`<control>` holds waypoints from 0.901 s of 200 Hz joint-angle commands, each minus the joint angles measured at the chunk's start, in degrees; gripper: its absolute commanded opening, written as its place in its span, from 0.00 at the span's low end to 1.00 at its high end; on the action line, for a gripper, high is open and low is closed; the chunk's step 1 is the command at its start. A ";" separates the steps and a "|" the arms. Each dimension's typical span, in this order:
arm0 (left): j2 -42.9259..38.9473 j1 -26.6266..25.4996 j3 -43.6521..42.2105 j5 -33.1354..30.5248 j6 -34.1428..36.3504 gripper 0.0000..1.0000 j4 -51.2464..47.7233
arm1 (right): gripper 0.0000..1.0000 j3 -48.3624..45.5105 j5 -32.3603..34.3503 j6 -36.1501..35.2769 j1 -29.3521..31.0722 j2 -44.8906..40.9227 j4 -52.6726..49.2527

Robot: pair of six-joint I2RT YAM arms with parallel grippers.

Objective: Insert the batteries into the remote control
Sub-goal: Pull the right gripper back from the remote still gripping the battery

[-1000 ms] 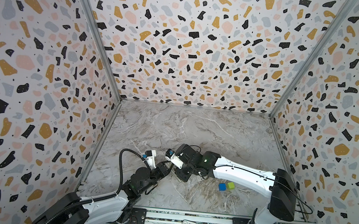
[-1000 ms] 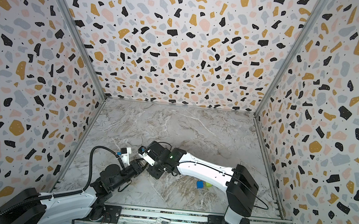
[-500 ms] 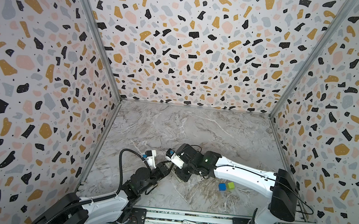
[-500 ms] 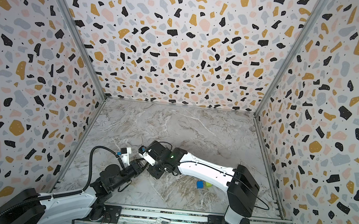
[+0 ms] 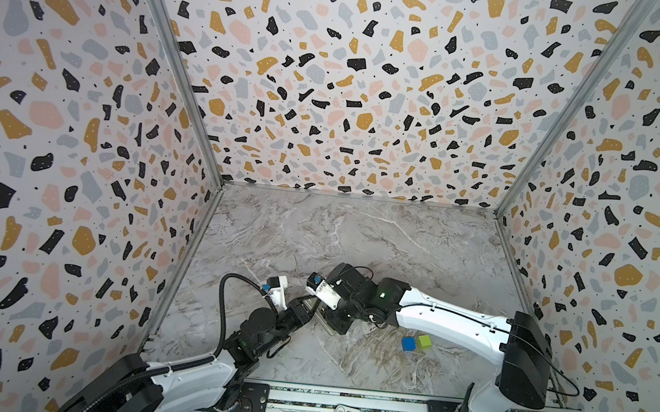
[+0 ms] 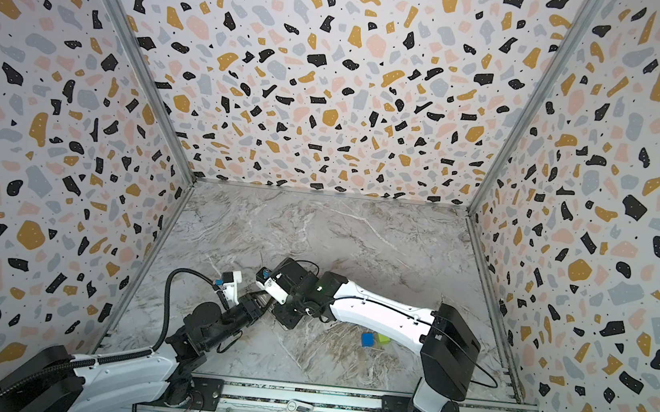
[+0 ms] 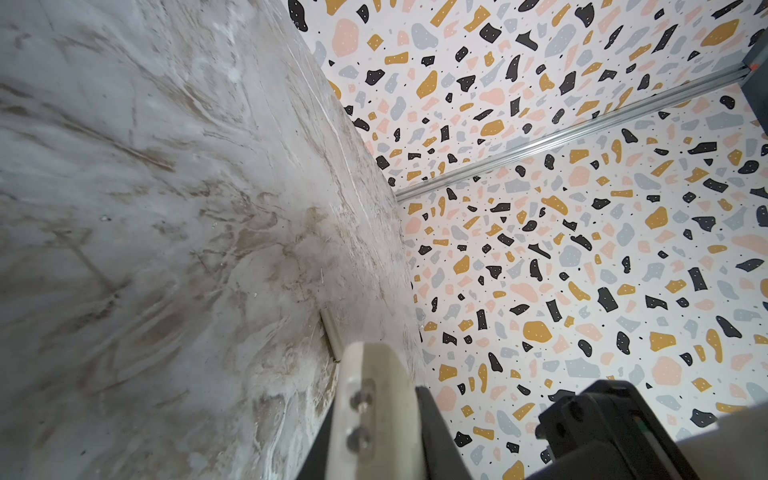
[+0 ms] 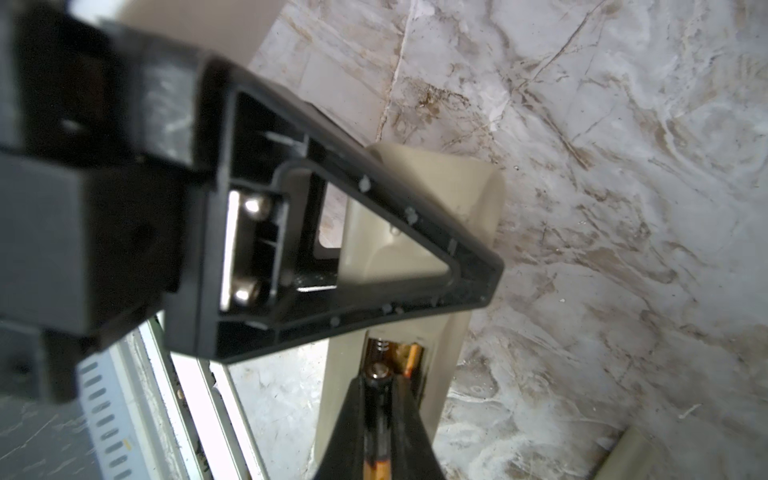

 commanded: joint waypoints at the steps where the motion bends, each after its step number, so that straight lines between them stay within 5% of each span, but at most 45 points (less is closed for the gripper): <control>1: 1.21 -0.16 -1.16 -0.64 -1.11 0.00 10.22 | 0.08 -0.64 -6.22 0.35 0.26 -1.58 1.21; 32: 6.56 -0.16 1.24 0.38 -1.46 0.00 13.63 | 0.12 -0.86 -7.15 -0.57 -1.56 -1.85 1.49; 101: 16.48 2.65 3.71 3.03 -2.07 0.00 18.96 | 0.03 -2.51 -6.94 -2.27 -6.72 -3.60 2.35; 180: 8.24 10.55 4.70 4.79 6.26 0.00 3.07 | 0.03 -16.41 -4.17 0.33 -11.91 -7.82 6.56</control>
